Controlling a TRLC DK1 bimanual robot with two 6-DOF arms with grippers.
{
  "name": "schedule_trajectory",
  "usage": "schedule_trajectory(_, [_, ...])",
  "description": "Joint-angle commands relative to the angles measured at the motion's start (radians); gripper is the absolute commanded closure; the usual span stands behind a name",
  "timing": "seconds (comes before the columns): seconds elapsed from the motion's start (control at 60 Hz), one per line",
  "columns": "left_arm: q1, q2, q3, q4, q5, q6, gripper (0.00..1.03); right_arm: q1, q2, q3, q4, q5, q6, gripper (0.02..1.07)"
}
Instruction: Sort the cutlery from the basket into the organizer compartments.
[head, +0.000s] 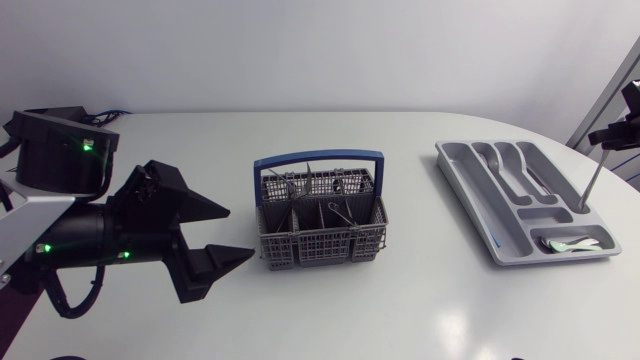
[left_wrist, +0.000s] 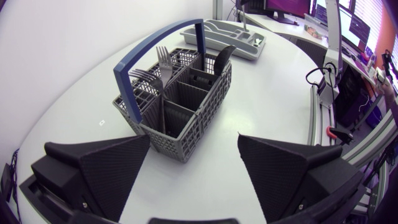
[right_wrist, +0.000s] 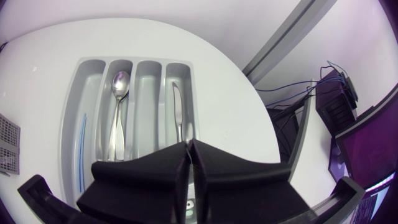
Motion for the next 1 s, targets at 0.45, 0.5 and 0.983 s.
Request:
schedule_trajectory(0.45, [-0.010, 0.005, -0.013, -0.004, 0.001, -0.018, 0.05, 0.070, 0.208, 0.118, 0.030, 0.061, 0.078, 1.01])
schedule_trajectory(0.5, [-0.009, 0.003, -0.013, -0.005, 0.001, -0.018, 0.05, 0.068, 0.232, 0.142, 0.033, 0.063, 0.085, 1.01])
schedule_trajectory(0.983, [-0.009, 0.003, -0.008, -0.010, 0.001, -0.019, 0.05, 0.104, 0.407, 0.271, 0.061, 0.101, 0.135, 1.01])
